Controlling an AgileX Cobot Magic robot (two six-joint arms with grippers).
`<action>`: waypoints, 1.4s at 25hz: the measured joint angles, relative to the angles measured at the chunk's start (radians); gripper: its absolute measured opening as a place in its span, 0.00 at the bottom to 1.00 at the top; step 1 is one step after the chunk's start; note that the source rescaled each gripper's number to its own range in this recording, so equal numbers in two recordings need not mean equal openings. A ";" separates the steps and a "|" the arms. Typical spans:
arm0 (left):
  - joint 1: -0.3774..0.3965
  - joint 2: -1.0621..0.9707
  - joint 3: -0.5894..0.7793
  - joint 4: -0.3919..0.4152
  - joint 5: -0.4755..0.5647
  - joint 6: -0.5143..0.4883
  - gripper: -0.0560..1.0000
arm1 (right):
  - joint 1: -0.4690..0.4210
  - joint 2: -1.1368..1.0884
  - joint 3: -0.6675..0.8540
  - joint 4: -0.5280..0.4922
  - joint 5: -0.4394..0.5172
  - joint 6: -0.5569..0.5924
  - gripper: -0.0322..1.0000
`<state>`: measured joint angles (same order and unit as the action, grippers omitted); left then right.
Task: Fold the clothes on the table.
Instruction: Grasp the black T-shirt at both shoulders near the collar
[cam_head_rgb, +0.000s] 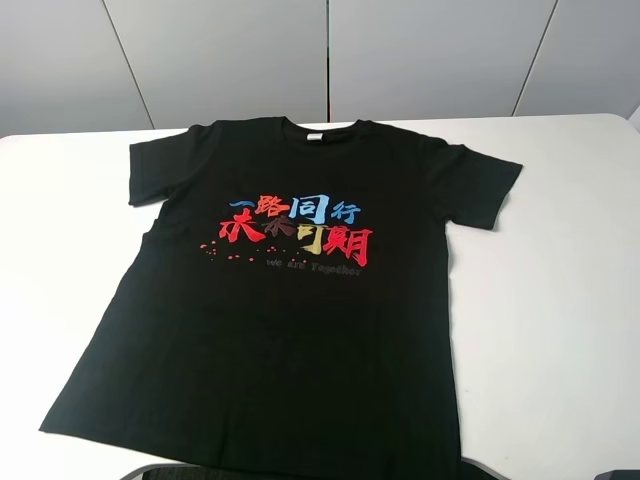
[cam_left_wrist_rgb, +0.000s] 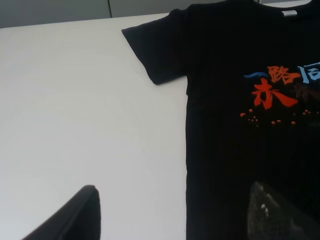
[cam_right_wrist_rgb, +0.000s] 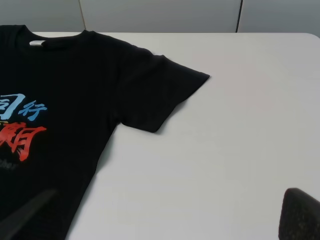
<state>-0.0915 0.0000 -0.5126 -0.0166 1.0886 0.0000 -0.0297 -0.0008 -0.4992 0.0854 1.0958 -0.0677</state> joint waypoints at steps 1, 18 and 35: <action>0.000 0.000 0.000 0.000 0.000 0.000 0.81 | 0.004 0.000 0.000 0.000 0.000 0.000 0.93; 0.000 0.000 0.000 0.000 0.000 0.000 0.81 | 0.030 -0.002 -0.055 0.002 0.004 -0.052 0.93; 0.000 0.710 -0.292 -0.007 -0.137 0.277 0.81 | 0.111 0.857 -0.487 -0.037 0.017 -0.405 0.93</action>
<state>-0.0915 0.7096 -0.8048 -0.0241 0.9514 0.2768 0.0814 0.8565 -0.9858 0.0483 1.1128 -0.4728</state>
